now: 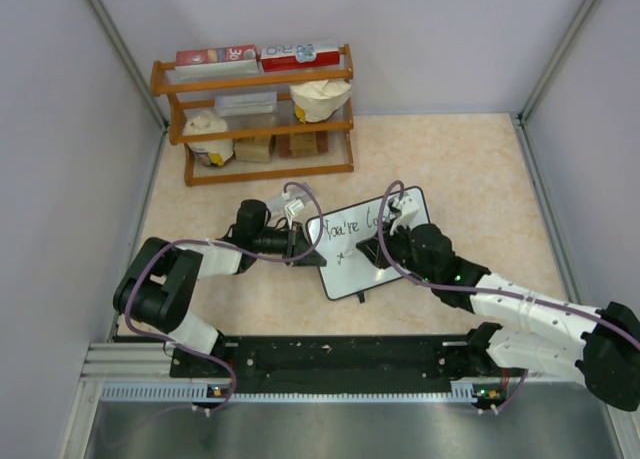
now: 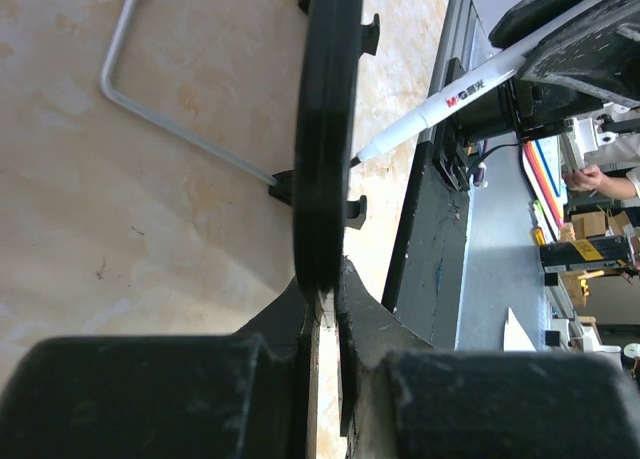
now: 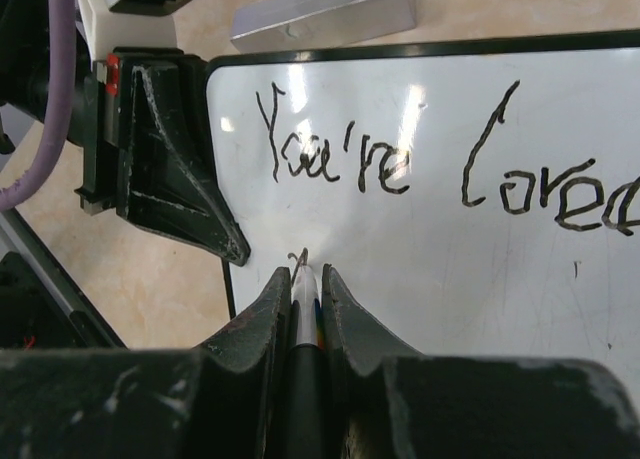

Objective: Write a sentence on the whiteboard
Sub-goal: Write a sentence at the center of the board.

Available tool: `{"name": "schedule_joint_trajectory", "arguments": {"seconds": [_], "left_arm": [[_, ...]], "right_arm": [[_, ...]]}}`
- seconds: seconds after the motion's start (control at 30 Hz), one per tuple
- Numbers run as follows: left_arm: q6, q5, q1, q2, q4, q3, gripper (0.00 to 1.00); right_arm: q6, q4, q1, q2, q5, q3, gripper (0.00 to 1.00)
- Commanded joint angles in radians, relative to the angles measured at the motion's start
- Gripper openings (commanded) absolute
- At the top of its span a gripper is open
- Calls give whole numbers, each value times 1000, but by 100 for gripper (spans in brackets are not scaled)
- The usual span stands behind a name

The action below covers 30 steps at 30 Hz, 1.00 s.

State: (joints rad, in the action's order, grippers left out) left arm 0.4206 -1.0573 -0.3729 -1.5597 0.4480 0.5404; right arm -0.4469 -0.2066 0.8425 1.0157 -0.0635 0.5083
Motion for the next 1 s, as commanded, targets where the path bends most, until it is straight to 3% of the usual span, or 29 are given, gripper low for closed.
{"name": "schedule_joint_trajectory", "arguments": {"seconds": [0.0,0.47,0.77,0.97], "left_arm": [[-39,0,-8,6,-14,-11,0],[-39,2,-8,7,-14,-10,0],[-39,2,-8,7,-14,-10,0],[-39,2,-9,7,-14,-10,0]], "right_arm": [[10,21,6,-12,2,-27,0],[7,42,6,-52,-27,-37,0],[-4,-7,4,-117,-16,9,0],[22,3,-13,-77,-33,70,0]]}}
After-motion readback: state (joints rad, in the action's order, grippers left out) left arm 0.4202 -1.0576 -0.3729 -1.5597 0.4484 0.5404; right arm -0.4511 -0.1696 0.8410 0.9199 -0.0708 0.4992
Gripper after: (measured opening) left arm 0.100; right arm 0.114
